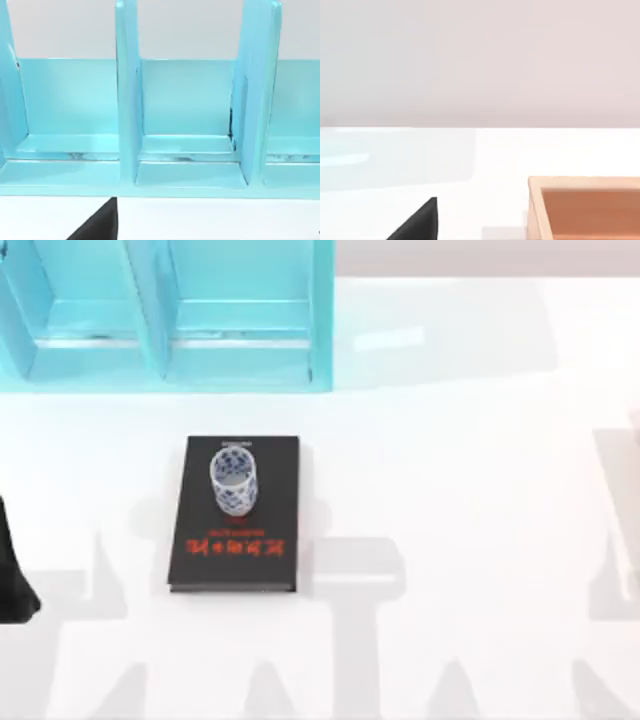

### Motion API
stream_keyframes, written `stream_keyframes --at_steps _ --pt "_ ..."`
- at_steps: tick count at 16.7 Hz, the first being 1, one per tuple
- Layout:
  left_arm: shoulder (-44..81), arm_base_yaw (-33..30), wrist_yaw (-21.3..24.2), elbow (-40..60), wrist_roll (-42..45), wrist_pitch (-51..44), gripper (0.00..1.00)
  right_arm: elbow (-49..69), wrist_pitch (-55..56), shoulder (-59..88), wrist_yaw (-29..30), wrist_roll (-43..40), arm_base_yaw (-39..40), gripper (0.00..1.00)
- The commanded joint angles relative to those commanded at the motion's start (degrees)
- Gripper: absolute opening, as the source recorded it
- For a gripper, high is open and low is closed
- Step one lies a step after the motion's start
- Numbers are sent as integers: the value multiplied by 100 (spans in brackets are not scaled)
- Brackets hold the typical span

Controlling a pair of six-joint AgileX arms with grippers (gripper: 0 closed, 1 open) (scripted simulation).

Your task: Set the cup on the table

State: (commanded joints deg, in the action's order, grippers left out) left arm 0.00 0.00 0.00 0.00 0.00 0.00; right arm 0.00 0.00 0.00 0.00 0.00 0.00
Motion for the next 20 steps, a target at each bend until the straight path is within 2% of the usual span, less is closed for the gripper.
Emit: stream_keyframes --at_steps 4,8,13,20 --pt "144 6 -21 122 -65 -89 100 0 0 0 0 0 0 100" --pt "1156 32 -147 918 -456 -716 100 0 0 0 0 0 0 100" --pt "3477 0 -368 2693 -1216 -2087 100 0 0 0 0 0 0 100" --pt "7089 -406 -555 5842 -2234 -4404 100 0 0 0 0 0 0 100"
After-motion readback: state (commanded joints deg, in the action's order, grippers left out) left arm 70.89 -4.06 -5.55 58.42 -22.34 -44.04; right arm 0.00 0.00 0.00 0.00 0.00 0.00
